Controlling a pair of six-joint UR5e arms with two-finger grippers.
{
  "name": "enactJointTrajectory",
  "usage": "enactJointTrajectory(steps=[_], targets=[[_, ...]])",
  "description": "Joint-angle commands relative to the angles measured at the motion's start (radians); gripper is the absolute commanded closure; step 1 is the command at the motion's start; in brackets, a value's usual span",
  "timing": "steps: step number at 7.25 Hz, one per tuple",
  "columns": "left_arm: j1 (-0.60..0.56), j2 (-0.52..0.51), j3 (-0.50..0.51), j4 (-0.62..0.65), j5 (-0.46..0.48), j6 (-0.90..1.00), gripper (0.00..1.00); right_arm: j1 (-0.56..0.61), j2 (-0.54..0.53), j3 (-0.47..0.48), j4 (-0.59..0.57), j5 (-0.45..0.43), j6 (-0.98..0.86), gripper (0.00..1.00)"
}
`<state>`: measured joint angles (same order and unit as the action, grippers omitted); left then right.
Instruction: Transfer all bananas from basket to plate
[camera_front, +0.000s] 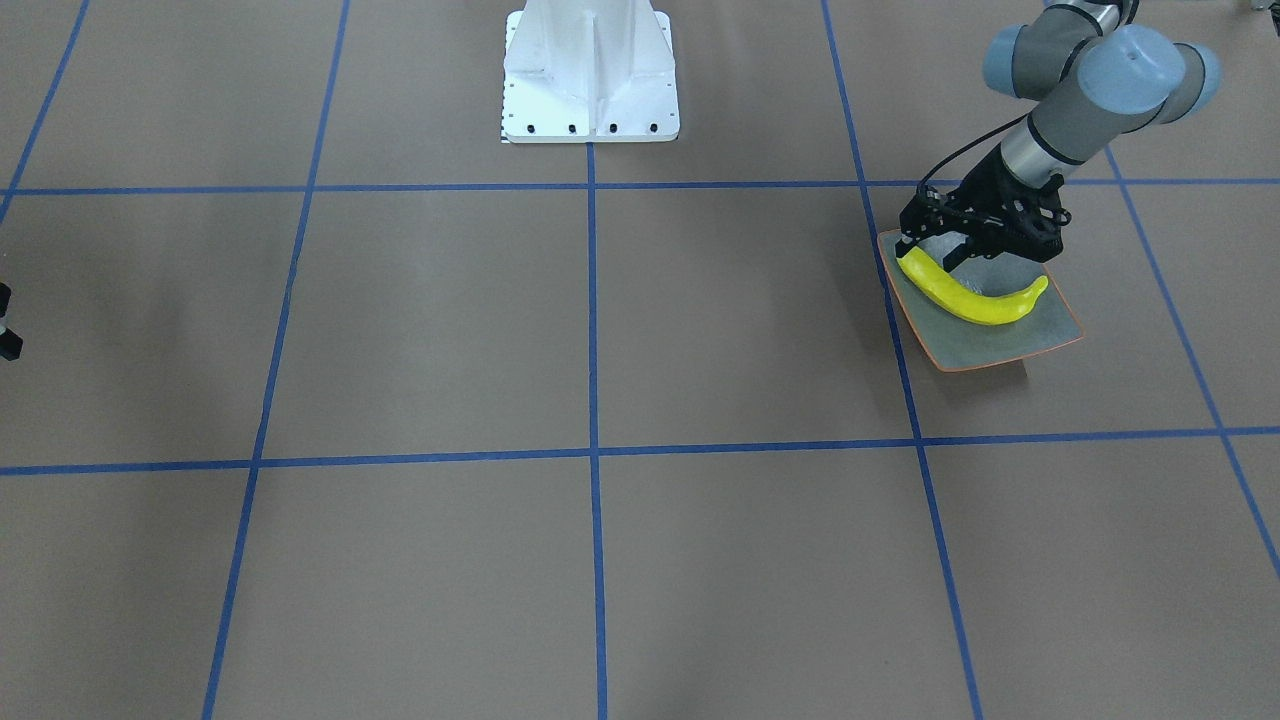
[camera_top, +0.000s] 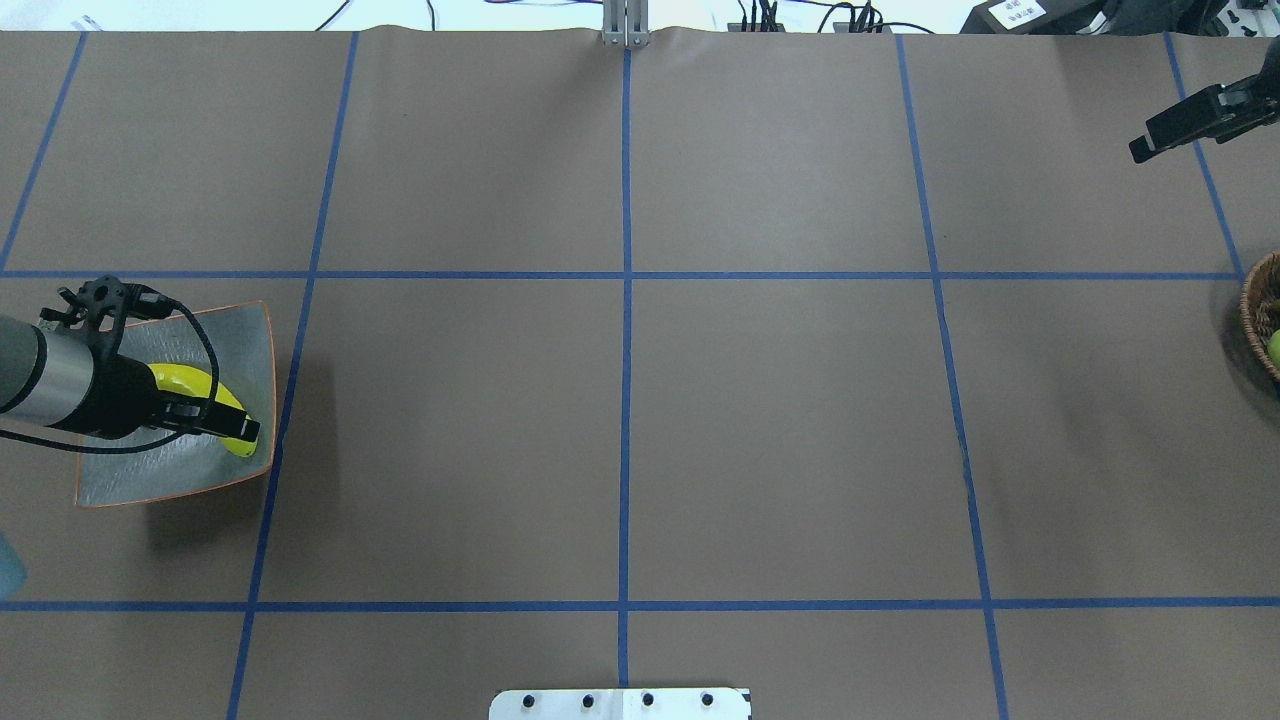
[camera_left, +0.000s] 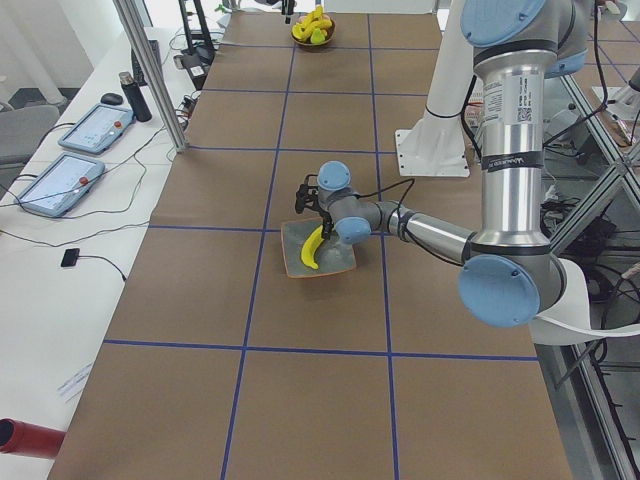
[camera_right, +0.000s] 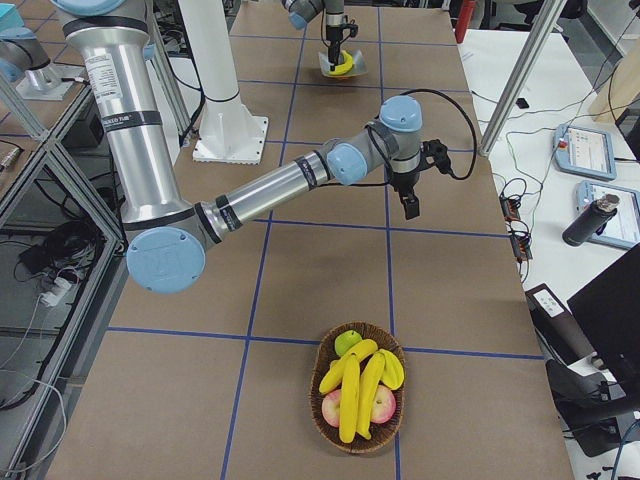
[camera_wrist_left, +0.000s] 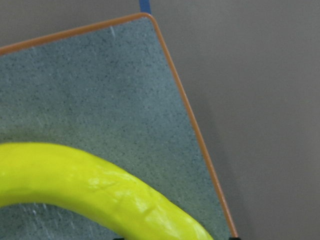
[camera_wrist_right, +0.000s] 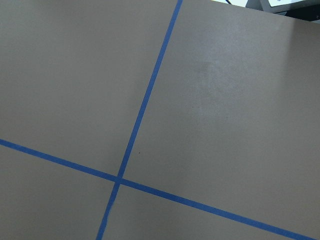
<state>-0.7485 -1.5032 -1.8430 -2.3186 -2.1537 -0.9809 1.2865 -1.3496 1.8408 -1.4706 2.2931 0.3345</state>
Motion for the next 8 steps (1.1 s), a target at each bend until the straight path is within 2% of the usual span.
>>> enactJointTrajectory(steps=[1,3,5,8], targets=[[-0.017,-0.002,-0.039,-0.001,-0.015,0.008,0.0,0.01,-0.02,0.0,0.006,0.0,-0.006,0.0],[-0.121,0.0,-0.091,-0.002,-0.114,0.008,0.0,0.037,-0.072,0.0,0.0,-0.012,-0.139,0.0],[-0.146,-0.002,-0.145,-0.001,-0.127,0.01,0.0,0.075,-0.162,-0.011,0.003,-0.064,-0.315,0.0],[-0.146,-0.006,-0.15,-0.002,-0.12,0.01,0.0,0.238,-0.183,-0.199,0.01,-0.057,-0.706,0.0]])
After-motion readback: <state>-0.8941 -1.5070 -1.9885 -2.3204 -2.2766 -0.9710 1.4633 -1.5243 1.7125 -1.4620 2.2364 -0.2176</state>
